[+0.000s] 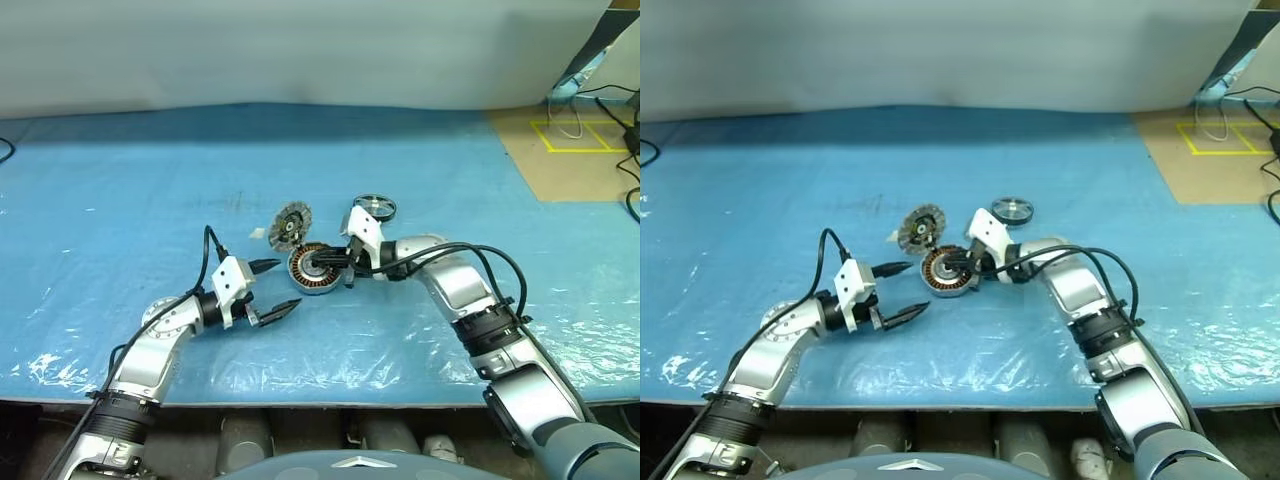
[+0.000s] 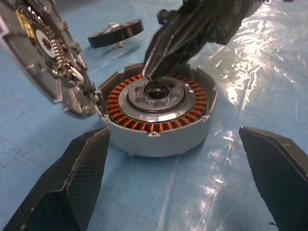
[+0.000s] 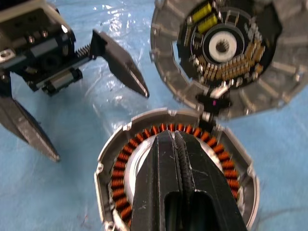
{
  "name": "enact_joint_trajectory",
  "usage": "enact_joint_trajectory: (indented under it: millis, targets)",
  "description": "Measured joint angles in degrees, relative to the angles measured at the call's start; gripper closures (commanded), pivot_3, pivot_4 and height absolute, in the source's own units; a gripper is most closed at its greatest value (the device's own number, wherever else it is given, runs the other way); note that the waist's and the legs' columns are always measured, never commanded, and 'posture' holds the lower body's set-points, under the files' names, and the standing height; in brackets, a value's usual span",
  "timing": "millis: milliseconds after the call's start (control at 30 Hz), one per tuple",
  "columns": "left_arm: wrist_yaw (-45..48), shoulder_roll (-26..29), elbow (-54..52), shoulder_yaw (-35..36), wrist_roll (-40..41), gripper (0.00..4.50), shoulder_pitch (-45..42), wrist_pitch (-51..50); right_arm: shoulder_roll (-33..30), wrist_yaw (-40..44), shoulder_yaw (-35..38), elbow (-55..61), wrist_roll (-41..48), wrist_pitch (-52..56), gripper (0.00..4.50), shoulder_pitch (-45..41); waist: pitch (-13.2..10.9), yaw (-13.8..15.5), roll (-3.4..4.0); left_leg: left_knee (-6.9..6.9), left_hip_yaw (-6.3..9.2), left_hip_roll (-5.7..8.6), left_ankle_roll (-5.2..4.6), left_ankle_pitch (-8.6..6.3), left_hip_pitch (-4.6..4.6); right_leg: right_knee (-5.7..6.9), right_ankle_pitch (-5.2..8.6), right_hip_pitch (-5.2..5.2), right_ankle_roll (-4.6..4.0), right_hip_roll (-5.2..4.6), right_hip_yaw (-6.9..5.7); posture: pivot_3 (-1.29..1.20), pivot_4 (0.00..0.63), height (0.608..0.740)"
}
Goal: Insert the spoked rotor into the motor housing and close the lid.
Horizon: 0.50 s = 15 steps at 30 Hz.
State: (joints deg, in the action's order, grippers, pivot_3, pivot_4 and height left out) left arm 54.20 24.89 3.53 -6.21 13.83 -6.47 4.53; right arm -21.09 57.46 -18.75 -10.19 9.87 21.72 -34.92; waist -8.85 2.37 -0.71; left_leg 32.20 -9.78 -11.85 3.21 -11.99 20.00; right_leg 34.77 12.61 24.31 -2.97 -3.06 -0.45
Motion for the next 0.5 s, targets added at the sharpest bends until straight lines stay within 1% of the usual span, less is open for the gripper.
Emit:
enact_joint_trajectory:
  millis: [233,500]
  targets:
    - [-0.3,0.0,0.5,0.0,-0.6,0.0,1.0,1.3,0.5,0.3,-1.7,-5.8,-3.9,-4.6,4.46,-1.0,0.0,0.0,-0.02,0.01,0.0,0.0,0.0,0.0,0.01,0.01,0.0,0.0,0.0,-0.01,0.0,0.0,0.15,0.74]
    - [-1.0,0.0,-0.2,0.0,-0.6,0.0,2.2,1.3,0.2,1.2,-2.1,-7.8,-6.2,-8.8,4.46,-1.3,0.0,0.0,-0.02,0.05,0.0,-0.01,-0.02,-0.01,-0.03,0.06,0.0,-0.04,-0.01,-0.01,0.0,0.0,0.15,0.74]
